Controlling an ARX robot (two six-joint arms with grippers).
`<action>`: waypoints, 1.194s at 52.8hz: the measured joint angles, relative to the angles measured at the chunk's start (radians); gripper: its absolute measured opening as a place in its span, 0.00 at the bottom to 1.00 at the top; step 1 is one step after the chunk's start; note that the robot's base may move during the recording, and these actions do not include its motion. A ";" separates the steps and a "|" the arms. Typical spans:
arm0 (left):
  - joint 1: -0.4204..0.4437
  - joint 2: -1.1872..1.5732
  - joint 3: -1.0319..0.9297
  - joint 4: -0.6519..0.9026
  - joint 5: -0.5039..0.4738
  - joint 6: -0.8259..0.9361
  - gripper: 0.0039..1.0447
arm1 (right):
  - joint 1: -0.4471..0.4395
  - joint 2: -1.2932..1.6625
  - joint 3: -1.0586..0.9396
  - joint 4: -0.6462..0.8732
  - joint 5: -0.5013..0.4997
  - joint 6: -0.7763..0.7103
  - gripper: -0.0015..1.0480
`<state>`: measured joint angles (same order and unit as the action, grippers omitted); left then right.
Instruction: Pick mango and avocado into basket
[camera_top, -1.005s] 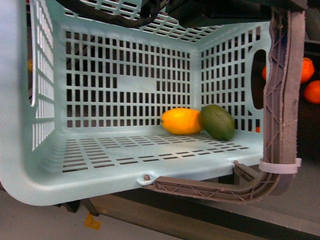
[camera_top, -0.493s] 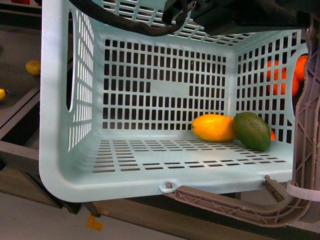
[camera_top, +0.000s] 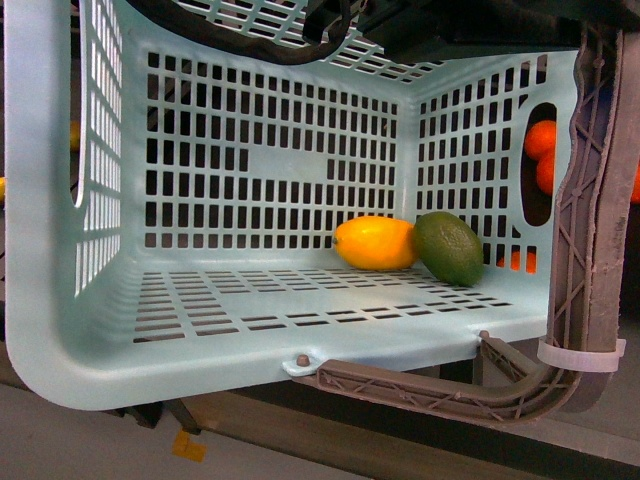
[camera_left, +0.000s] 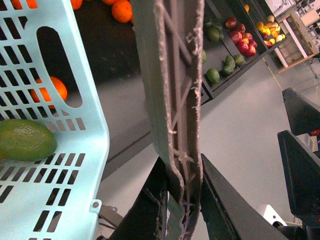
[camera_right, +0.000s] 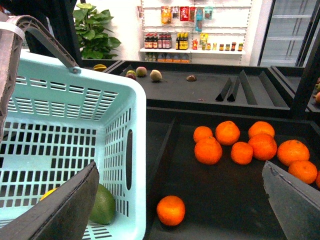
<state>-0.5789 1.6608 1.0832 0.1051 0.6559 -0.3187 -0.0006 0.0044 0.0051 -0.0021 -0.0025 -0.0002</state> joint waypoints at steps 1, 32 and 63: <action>0.000 0.000 0.000 0.000 0.002 0.000 0.13 | 0.000 0.000 0.000 0.000 0.000 0.000 0.93; -0.003 0.000 0.000 0.000 0.000 -0.001 0.13 | 0.000 0.000 0.000 0.000 0.000 0.000 0.93; -0.003 0.000 0.000 0.000 0.005 -0.001 0.13 | 0.000 0.000 0.000 0.000 0.000 0.000 0.93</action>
<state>-0.5816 1.6608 1.0832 0.1051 0.6613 -0.3199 -0.0006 0.0044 0.0051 -0.0021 -0.0025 -0.0002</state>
